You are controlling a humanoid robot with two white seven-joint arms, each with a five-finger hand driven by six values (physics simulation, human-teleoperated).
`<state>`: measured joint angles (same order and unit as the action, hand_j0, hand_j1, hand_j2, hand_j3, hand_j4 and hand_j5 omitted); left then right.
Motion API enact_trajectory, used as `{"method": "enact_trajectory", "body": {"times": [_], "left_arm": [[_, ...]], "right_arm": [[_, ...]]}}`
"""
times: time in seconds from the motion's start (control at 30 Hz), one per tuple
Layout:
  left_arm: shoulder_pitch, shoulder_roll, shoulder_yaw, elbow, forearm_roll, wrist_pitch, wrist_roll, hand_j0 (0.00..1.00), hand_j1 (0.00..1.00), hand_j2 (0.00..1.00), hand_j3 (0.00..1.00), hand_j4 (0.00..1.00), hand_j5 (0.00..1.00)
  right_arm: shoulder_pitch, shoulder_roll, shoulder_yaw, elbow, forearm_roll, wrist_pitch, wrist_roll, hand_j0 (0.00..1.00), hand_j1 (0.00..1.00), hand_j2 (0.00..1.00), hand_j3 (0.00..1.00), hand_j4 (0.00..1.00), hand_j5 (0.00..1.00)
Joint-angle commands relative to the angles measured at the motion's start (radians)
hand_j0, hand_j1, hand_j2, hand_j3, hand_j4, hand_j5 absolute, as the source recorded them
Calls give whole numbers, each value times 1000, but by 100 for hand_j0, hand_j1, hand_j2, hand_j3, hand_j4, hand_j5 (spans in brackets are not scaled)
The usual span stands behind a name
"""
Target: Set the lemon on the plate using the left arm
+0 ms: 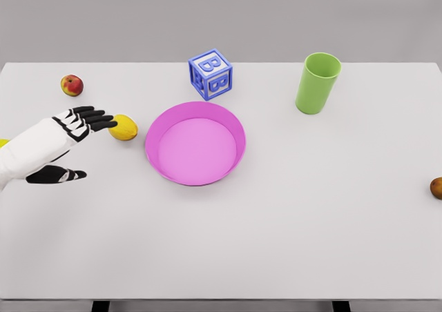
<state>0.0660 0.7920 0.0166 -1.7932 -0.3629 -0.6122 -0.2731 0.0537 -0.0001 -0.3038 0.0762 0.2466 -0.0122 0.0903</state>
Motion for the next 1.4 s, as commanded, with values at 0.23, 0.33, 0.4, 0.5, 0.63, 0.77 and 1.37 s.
{"method": "enact_trajectory", "body": {"times": [0.23,0.33,0.4,0.5,0.63,0.77,1.37], "left_arm": [[-14,3,2,2,12,1,0,100,100,100,100,100,100],[-38,3,13,25,12,1,-104,100,100,100,100,100,100],[-120,1,10,74,22,1,-251,100,100,100,100,100,100],[-170,-7,-6,74,13,1,-338,100,100,100,100,100,100],[-274,-11,-110,38,10,1,-338,100,100,100,100,100,100],[-359,-17,-205,43,10,265,-338,100,100,100,100,100,100],[-371,-68,-317,63,-85,687,-338,100,100,100,100,100,100]], "right_arm": [[0,0,0,1,0,0,0,100,100,100,100,100,100],[0,0,0,1,-1,0,0,100,100,100,100,100,100],[0,0,0,-1,0,0,0,100,100,100,100,100,100],[0,0,0,1,0,0,0,100,100,100,100,100,100],[0,0,0,0,0,0,0,100,100,100,100,100,100],[0,0,0,1,0,0,0,100,100,100,100,100,100],[0,0,0,0,0,0,0,100,100,100,100,100,100]]}}
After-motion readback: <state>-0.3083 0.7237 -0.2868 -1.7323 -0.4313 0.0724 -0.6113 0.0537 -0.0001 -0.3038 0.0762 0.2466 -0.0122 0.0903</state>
